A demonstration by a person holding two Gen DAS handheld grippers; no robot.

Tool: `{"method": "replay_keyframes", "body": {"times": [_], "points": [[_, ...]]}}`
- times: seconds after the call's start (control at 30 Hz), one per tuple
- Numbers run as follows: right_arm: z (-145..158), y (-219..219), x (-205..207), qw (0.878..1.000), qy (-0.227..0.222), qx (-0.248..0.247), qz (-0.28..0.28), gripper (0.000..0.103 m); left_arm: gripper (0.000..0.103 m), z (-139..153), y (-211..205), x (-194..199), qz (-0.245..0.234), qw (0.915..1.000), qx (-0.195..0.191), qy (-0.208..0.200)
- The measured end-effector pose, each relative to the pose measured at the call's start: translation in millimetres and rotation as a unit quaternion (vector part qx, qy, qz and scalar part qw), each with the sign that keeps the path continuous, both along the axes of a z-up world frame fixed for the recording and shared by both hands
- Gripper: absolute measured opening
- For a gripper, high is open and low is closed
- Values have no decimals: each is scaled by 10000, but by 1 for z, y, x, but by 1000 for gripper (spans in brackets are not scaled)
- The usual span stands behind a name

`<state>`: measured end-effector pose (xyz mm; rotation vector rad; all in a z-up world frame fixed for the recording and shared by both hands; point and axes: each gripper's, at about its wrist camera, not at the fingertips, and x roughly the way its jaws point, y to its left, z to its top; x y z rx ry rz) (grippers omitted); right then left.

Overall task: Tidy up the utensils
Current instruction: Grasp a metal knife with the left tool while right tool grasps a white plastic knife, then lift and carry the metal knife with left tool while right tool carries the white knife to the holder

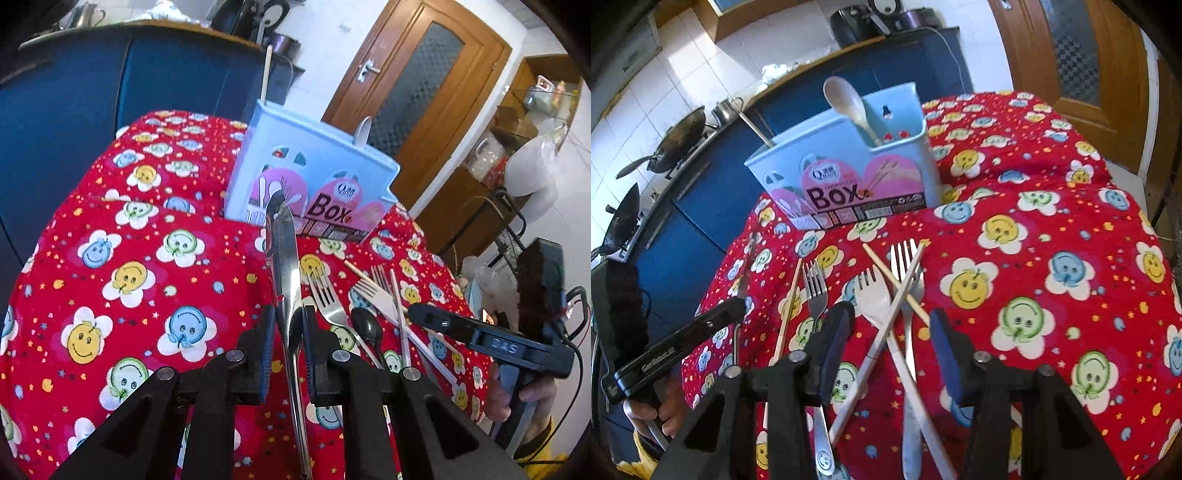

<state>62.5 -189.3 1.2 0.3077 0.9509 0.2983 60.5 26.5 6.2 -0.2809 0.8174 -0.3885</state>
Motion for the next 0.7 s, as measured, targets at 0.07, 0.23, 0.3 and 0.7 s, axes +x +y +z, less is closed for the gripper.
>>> {"method": "replay_keyframes", "body": {"times": [0.07,0.23,0.3,0.7], "points": [[-2,2,4,9999,110,8,-25,42,14,1,1,-1,4,10000,-22,-94],[-6,7,16,9994,315,39,-113,32,14,2,7,-1,38,9997,-131,-211],[-7,9,21,9993,358,58,-129,29,14,2,10,-1,46,9996,-185,-226],[-10,0,23,9961,283,777,-305,9,14,14,7,-12,9,9981,-231,-570]]}}
